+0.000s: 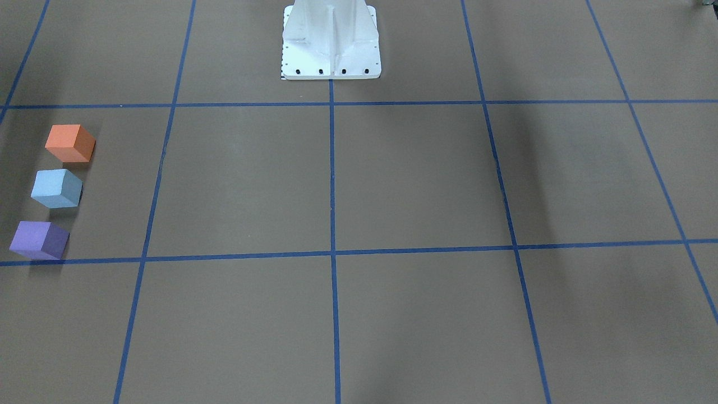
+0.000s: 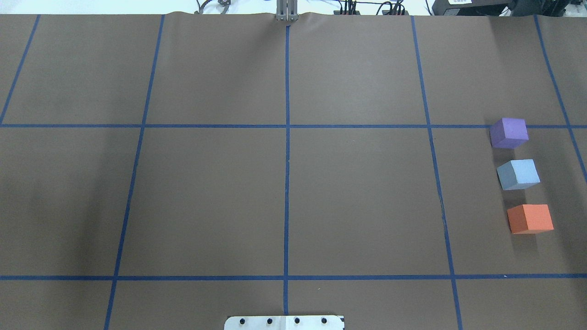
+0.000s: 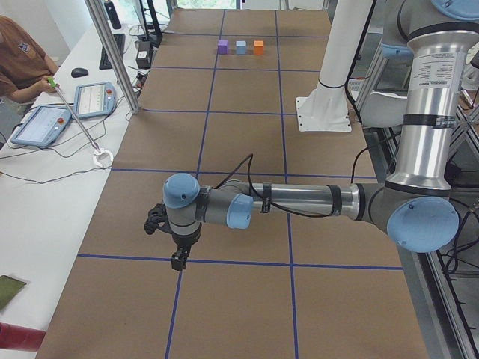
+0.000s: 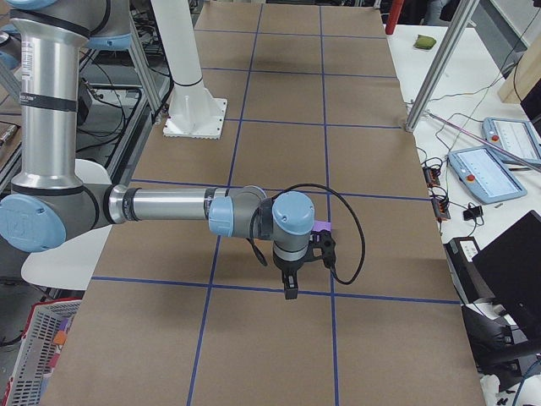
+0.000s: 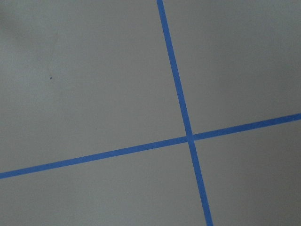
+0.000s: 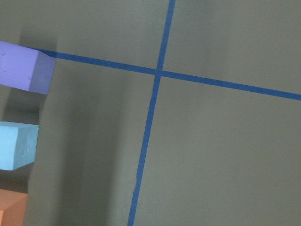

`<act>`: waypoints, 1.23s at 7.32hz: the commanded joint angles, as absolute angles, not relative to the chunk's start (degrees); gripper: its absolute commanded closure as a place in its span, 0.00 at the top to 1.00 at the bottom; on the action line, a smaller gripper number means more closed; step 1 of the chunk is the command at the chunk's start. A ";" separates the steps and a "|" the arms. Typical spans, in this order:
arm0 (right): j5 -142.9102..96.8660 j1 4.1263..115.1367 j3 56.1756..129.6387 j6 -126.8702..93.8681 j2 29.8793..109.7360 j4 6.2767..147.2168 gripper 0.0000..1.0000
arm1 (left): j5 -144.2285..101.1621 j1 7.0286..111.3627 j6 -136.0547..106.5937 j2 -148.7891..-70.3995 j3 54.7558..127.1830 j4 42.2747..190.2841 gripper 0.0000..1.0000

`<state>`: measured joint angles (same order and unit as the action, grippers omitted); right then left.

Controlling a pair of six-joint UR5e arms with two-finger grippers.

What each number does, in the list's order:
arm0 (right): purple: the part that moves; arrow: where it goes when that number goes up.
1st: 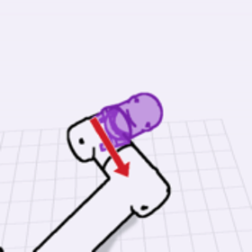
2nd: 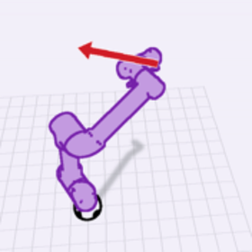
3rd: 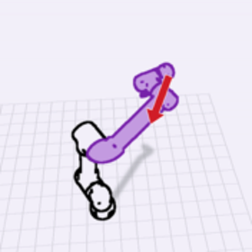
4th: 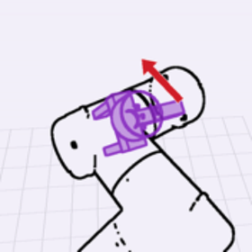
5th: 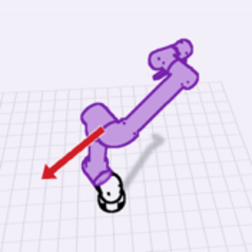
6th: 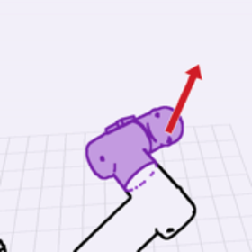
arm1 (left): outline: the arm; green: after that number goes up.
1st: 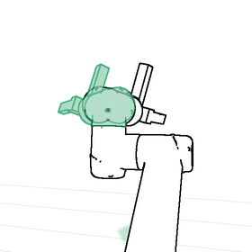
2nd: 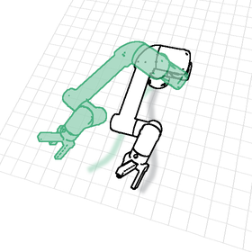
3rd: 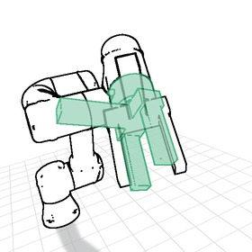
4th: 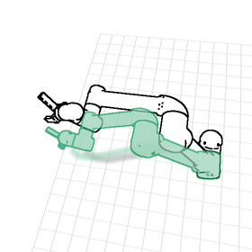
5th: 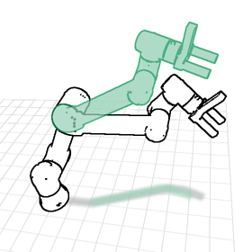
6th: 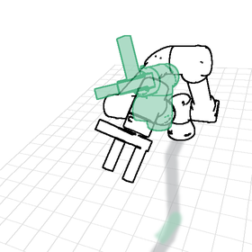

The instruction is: Place blue block between orange and purple blocks

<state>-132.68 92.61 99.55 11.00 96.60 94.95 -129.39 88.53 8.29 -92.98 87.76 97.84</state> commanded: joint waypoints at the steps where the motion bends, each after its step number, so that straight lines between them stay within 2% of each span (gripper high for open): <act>1: -132.80 92.64 99.32 10.81 96.68 94.92 1.00 | -129.29 88.68 9.67 -93.16 92.08 90.67 1.00; 3: -134.02 92.64 99.23 10.72 96.77 94.92 1.00 | -129.46 88.68 9.58 -91.85 95.27 86.66 1.00; 9: -135.18 92.64 99.05 10.63 96.77 95.01 1.00 | -130.69 88.59 9.58 -91.32 95.27 86.57 1.00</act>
<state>-135.17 92.64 99.06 10.63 96.77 94.99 -130.07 88.63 9.58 -91.32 95.29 86.54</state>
